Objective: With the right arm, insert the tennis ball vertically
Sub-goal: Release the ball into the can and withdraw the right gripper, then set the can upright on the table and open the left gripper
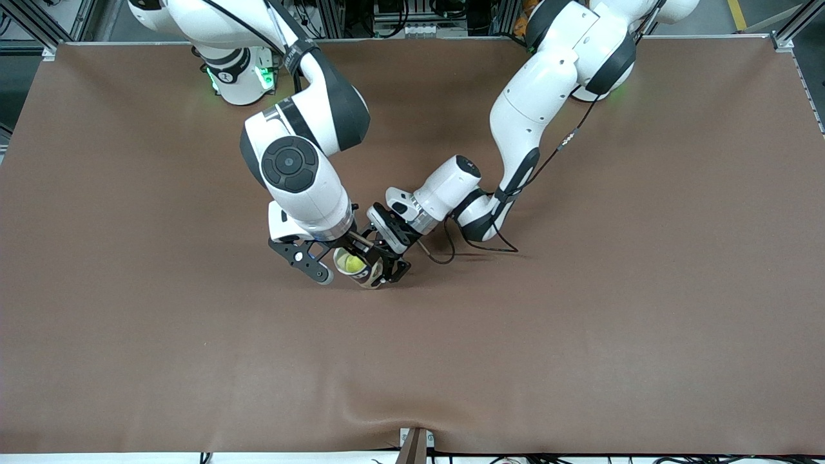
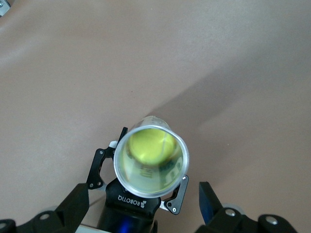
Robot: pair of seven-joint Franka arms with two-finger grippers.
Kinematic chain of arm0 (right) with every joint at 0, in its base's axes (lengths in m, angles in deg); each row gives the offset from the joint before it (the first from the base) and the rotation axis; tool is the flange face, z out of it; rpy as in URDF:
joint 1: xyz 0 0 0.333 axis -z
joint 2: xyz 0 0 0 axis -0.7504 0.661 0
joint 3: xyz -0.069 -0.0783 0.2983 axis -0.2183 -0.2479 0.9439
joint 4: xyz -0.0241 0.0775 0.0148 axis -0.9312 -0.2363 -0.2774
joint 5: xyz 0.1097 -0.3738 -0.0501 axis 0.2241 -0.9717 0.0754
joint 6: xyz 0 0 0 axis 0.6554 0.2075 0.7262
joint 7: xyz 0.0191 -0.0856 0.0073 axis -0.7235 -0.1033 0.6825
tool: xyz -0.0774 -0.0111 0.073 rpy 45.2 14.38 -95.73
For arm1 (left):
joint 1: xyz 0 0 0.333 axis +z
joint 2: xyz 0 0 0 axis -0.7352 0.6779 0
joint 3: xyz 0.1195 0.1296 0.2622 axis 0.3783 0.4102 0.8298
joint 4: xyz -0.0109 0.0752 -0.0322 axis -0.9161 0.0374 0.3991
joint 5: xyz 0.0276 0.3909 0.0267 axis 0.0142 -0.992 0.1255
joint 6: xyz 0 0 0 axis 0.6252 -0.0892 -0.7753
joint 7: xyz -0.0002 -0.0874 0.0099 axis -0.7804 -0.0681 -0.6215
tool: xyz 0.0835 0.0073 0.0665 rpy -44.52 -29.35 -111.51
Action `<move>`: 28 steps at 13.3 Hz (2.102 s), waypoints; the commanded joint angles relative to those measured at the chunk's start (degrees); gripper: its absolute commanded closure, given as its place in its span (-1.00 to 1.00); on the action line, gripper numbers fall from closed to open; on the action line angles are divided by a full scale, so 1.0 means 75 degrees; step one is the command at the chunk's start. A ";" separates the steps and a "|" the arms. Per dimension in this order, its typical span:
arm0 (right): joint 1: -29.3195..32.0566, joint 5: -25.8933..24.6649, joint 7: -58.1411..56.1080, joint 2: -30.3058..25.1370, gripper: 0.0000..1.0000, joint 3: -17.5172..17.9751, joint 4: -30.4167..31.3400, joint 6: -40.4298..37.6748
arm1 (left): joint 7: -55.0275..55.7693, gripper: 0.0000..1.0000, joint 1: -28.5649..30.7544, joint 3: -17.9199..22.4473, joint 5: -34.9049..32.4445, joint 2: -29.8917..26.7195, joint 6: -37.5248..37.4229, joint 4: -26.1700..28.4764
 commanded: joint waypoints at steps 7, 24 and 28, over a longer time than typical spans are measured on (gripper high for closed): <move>0.0559 -0.0125 -0.0823 -0.0558 -1.00 -0.0110 -0.0186 -0.0774 | -0.0032 -1.00 0.0716 -0.0614 -0.0641 -0.0418 0.0039 0.0757; 0.3606 -0.1121 -0.5772 -0.1872 -1.00 -0.0110 -0.0163 -0.2596 | 0.0062 -1.00 0.3119 -0.2244 -0.2624 -0.1087 0.0015 0.2646; 0.4111 -0.1004 -0.6392 -0.1906 -1.00 -0.0098 -0.0140 -0.2465 | 0.0027 -1.00 0.3739 -0.2455 -0.2683 -0.1110 0.0003 0.2797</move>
